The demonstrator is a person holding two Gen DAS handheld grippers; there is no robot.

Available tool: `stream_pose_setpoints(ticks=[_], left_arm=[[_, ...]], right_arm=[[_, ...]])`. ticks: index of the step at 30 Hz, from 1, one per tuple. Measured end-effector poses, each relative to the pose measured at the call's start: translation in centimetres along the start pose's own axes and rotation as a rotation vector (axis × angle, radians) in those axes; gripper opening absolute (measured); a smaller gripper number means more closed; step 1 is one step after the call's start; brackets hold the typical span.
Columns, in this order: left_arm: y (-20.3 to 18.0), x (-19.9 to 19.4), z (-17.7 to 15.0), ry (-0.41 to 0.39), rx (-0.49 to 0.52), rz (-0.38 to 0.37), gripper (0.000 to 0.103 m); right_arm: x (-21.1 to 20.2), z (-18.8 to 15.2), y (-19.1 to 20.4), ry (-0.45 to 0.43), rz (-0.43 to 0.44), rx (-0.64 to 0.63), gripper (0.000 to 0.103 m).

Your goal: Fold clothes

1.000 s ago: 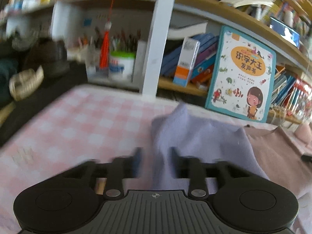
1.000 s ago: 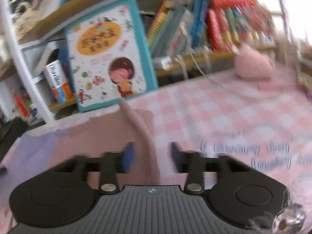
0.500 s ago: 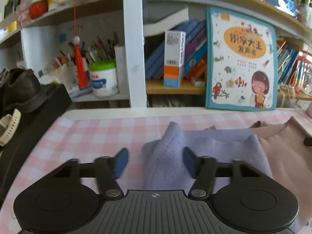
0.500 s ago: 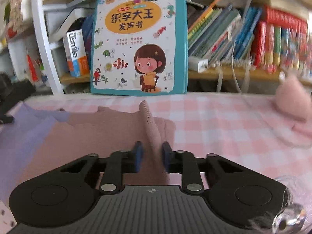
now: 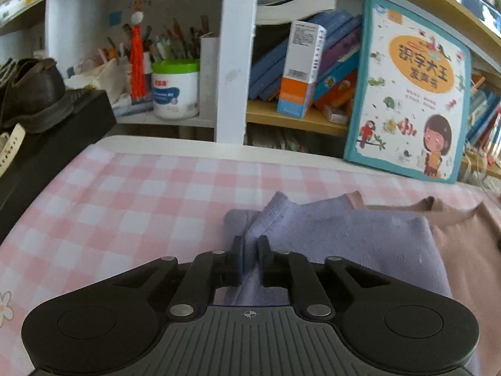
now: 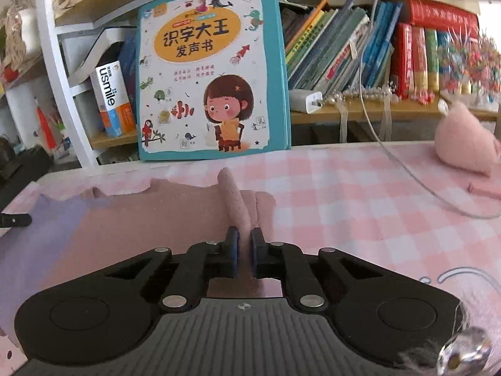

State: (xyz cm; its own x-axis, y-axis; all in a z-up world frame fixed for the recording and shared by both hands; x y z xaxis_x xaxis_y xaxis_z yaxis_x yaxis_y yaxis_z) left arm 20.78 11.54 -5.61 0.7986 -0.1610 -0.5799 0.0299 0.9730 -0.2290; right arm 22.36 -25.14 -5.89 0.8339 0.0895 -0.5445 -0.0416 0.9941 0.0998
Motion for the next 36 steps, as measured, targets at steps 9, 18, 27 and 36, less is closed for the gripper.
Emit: stream_pose_setpoints(ticks=[9,18,27,36], left_arm=[[-2.0,-4.1,0.8,-0.095,0.188,0.139,0.039],[-8.0,-8.6,0.4,-0.177,0.256,0.052,0.055],[-12.6,-7.4,-3.1,-0.092,0.301,-0.055,0.057],[-9.6,-6.3,-5.0,0.012,0.201,0.03,0.058]], right_arm=[[-2.1,1.1,-2.6,-0.047,-0.03,0.09,0.012],[-6.6,2.9,-1.2,-0.201,-0.006,0.022,0.012],[-5.8,-1.8,4.4,-0.064,0.172,-0.281,0.012],[-4.5,-2.4,0.2,-0.003,0.166,-0.226,0.013]])
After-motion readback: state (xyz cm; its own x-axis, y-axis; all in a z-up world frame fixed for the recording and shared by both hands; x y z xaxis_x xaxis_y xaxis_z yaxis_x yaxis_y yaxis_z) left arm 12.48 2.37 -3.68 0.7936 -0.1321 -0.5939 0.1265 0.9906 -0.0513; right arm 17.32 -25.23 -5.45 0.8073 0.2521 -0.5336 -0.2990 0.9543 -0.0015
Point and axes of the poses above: each gripper's, at about its wrist camera, not at the fingertips, and x roughly the way its jaws point, y to its left, z to its top, the point moved 9 cm from there along x, roughly the way its jaws point, and after that the axes turned 11 degrees about -z, right-handed, at the moved point
